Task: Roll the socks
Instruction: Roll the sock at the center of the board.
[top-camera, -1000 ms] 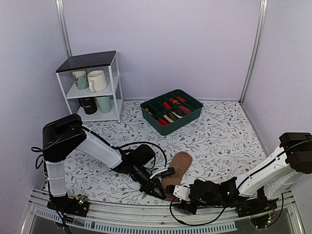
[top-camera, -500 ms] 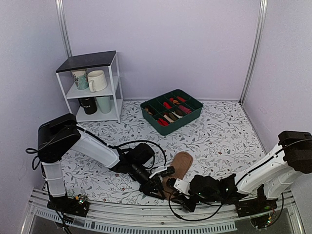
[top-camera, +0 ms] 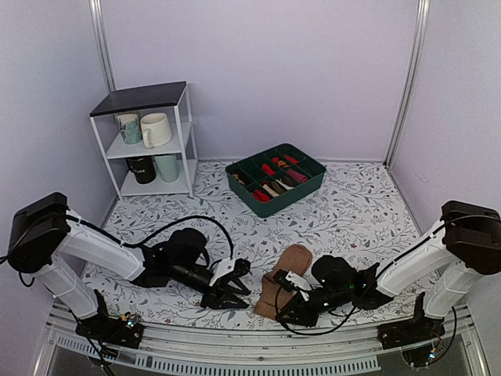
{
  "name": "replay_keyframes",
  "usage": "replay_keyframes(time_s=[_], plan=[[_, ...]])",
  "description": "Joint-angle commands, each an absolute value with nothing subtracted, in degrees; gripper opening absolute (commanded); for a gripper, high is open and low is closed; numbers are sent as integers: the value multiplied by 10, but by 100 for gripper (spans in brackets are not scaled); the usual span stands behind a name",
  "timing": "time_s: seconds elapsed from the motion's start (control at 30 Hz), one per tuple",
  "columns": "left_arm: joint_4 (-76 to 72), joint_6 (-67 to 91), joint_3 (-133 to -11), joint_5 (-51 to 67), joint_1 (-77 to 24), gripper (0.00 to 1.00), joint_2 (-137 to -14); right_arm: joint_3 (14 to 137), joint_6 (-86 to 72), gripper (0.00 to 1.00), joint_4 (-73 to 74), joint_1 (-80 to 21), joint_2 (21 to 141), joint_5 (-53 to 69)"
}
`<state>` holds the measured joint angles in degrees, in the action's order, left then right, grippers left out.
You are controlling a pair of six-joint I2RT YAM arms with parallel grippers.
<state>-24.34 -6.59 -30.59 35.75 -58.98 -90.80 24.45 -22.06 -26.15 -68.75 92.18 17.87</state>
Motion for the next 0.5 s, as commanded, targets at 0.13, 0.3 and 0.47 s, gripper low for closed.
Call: replay_keyframes(time_s=[0.13, 0.3, 0.47], plan=[[-310, -182, -328, 353, -605, 50, -943, 251, -257, 13, -158, -622, 1011, 352], [-282, -206, -362, 389, -616, 50, -984, 264, -262, 13, -140, -604, 1025, 371], [-262, -206, -369, 391, -628, 50, -1004, 269, -262, 13, -132, -597, 1031, 379]])
